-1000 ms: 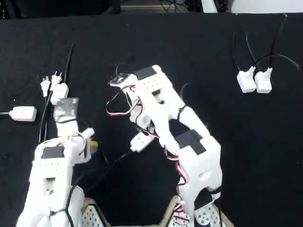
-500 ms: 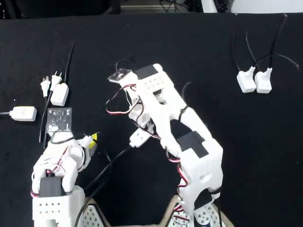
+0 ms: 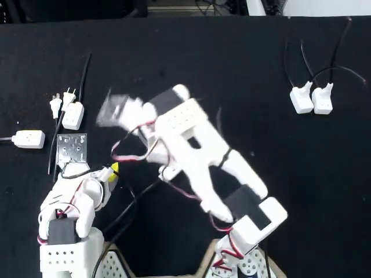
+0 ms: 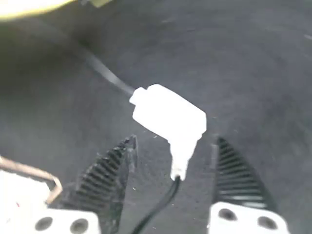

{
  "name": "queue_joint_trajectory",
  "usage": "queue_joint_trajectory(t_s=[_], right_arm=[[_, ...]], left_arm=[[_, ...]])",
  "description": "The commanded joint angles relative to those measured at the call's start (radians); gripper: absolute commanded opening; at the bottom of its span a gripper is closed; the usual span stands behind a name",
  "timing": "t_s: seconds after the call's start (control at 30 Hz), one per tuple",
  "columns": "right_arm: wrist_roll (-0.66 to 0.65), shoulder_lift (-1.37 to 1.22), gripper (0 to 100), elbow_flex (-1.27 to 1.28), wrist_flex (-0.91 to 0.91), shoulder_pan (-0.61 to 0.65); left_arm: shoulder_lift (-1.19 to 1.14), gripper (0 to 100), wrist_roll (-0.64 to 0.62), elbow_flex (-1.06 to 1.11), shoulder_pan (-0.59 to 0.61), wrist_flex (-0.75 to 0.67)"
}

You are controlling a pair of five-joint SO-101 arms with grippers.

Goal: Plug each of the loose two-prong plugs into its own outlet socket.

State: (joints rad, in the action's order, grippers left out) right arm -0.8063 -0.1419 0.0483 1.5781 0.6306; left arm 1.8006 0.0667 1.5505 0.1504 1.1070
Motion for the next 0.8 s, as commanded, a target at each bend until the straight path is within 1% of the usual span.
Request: queue_joint_trajectory(t_s=[0.0, 0.07, 0.17, 0.33, 0.5, 0.77], right_arm=[[-0.186, 0.054, 33.4, 0.058, -0.002, -0.003], [-0.267, 0.054, 34.7, 0.097, -0.005, -0.021], [-0.370, 0.054, 34.6, 0.162, -0.075, -0.048], [-0.440, 0.054, 34.6, 0.278, -0.279, -0.066], [-0.471, 0.054, 34.6, 0.375, -0.384, -0.068], [-0.462, 0.054, 34.6, 0.433, -0.589, -0.180]], left_arm=[[0.009, 27, 0.009, -0.010, -0.001, 0.005], [0.009, 27, 0.009, -0.010, -0.001, 0.005], [0.009, 27, 0.009, -0.010, -0.002, 0.005], [0.009, 27, 0.009, -0.010, -0.002, 0.005], [0.009, 27, 0.009, -0.010, -0.002, 0.005], [0.009, 27, 0.009, -0.010, -0.002, 0.005]])
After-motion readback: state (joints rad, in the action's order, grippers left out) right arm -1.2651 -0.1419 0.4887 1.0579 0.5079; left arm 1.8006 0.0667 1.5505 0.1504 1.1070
